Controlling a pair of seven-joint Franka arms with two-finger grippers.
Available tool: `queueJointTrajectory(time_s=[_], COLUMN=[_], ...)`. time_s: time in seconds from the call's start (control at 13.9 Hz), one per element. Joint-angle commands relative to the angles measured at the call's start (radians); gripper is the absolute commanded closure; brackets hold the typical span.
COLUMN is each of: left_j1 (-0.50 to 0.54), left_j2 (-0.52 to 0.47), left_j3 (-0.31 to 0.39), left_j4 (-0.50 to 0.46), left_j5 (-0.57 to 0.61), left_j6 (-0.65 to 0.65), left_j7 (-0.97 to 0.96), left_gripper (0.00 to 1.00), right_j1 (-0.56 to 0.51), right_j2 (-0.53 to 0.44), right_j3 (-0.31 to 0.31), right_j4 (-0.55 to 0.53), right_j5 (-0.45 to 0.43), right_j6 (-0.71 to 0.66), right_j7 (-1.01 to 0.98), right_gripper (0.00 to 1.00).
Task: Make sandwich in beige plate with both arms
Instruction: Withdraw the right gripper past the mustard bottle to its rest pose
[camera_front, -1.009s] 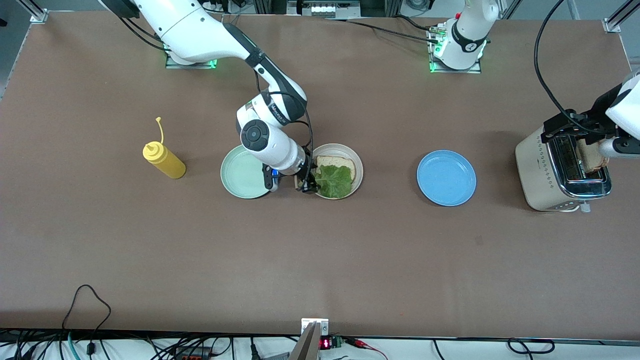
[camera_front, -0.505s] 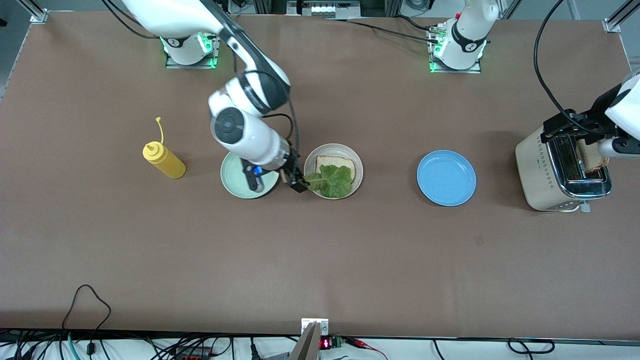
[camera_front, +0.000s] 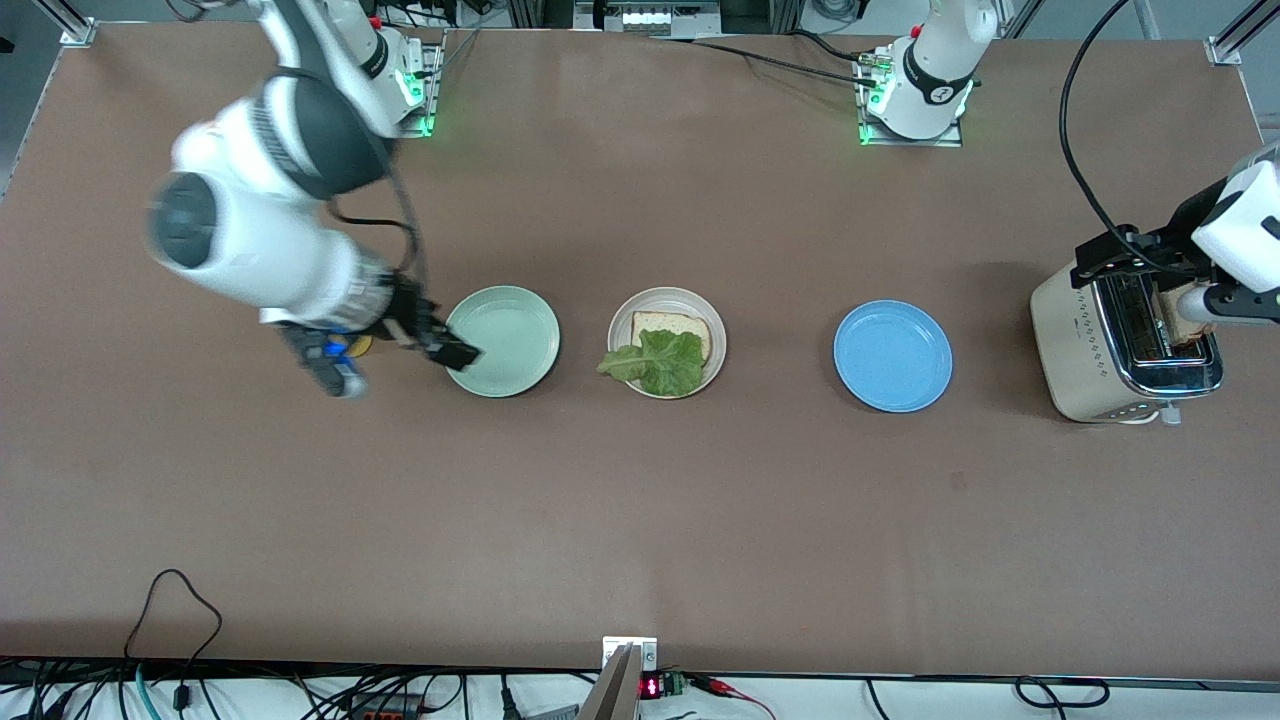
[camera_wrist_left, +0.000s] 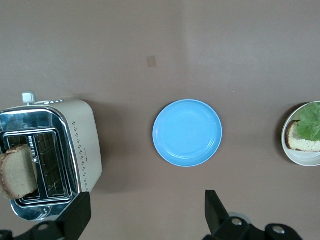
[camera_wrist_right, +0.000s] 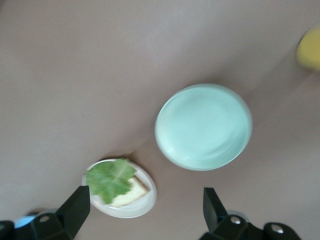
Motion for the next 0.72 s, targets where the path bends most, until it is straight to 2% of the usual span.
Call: queueJointTrajectory(time_s=[0.0,0.14,0.36,0.5,0.65], left_j1=[0.054,0.147,0.255,0.308,0.359], left_j2=[0.03,0.076,0.142,0.19,0.251], left_j3=[0.021,0.021,0.021,0.021,0.021], left_j4=[0.024,0.035,0.037,0.037,0.037], left_j5=[0.031,0.034,0.074,0.077,0.074], left_j6=[-0.014,-0.011,-0.004,-0.004,0.011], left_j7=[0.018,0.019,0.071,0.084,0.189], left_gripper=[0.0,0.0,0.0,0.0,0.0], right_j1=[-0.125,-0.192,-0.201,-0.201,-0.201], right_j2=[-0.083,-0.117,-0.166,-0.208,-0.255], right_j3=[0.009,-0.006,-0.102,-0.141,-0.164], right_j4=[-0.044,-0.044,-0.041,-0.039,-0.039], right_j5=[-0.01,-0.074,-0.163,-0.23,-0.263], right_j6=[-0.095,-0.157,-0.2,-0.208,-0.244], right_j7=[-0.309,-0.503,-0.788,-0.855,-0.858], right_gripper=[0.0,0.0,0.0,0.0,0.0])
